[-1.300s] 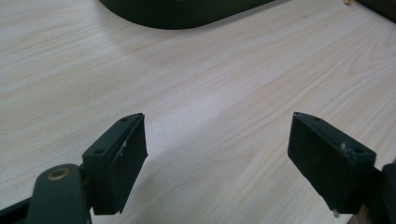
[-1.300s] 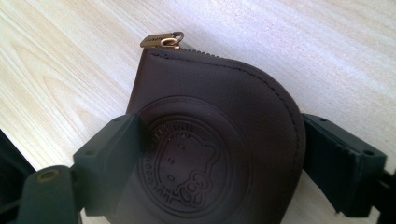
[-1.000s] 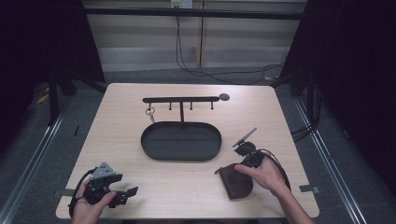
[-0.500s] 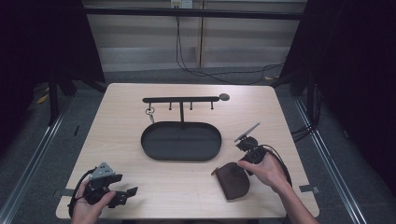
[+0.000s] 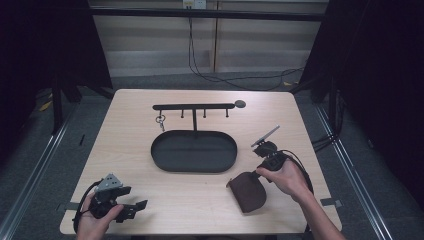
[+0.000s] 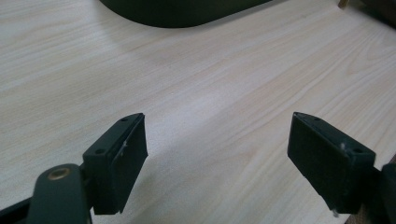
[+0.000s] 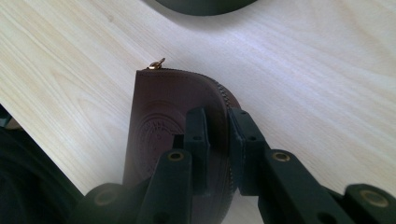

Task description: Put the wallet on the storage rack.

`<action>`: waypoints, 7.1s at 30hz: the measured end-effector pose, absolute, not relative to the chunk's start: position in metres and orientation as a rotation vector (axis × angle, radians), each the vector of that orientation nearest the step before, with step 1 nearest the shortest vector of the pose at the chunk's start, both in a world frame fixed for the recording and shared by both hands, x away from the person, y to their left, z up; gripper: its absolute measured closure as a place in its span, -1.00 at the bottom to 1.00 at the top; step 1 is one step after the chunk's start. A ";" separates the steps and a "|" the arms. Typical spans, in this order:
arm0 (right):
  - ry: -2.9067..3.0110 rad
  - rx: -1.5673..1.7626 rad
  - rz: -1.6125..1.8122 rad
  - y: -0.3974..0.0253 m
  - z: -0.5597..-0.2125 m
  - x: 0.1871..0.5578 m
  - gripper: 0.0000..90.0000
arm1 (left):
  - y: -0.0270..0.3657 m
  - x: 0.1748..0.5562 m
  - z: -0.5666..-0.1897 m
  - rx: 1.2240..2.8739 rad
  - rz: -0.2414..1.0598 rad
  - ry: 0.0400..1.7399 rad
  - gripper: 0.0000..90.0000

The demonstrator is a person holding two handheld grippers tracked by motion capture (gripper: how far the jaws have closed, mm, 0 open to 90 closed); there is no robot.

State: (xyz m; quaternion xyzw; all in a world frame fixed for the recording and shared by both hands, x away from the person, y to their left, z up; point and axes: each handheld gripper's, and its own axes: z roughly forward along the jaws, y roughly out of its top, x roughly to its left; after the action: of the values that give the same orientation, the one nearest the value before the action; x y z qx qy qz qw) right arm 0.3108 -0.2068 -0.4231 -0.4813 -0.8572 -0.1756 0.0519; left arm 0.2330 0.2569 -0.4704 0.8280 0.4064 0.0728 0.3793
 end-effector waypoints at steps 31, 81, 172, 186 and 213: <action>-2.681 -1.508 -0.420 -0.210 -0.374 0.322 0.91 | 0.257 0.234 -0.471 2.124 0.183 1.046 -0.56; -2.728 -1.469 -0.384 -0.174 -0.327 0.369 0.91 | 0.259 0.237 -0.471 2.118 0.167 1.044 -0.60; -2.277 -1.724 -1.077 -0.172 -0.461 0.410 0.85 | 0.261 0.236 -0.470 2.127 0.165 1.032 -0.60; -2.333 -1.710 -1.189 -0.172 -0.452 0.404 0.06 | 0.261 0.237 -0.469 2.096 0.167 1.038 -0.60; -2.390 -1.698 -1.323 -0.204 -0.429 0.362 -0.69 | 0.267 0.239 -0.468 2.015 0.139 1.074 -0.60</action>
State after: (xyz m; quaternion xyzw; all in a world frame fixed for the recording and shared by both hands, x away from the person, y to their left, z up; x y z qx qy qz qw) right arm 0.3625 -0.2038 -0.4293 -0.5275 -0.7425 -0.4111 -0.0376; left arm 0.2388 0.2670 -0.4684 0.8017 0.4273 0.0552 0.4143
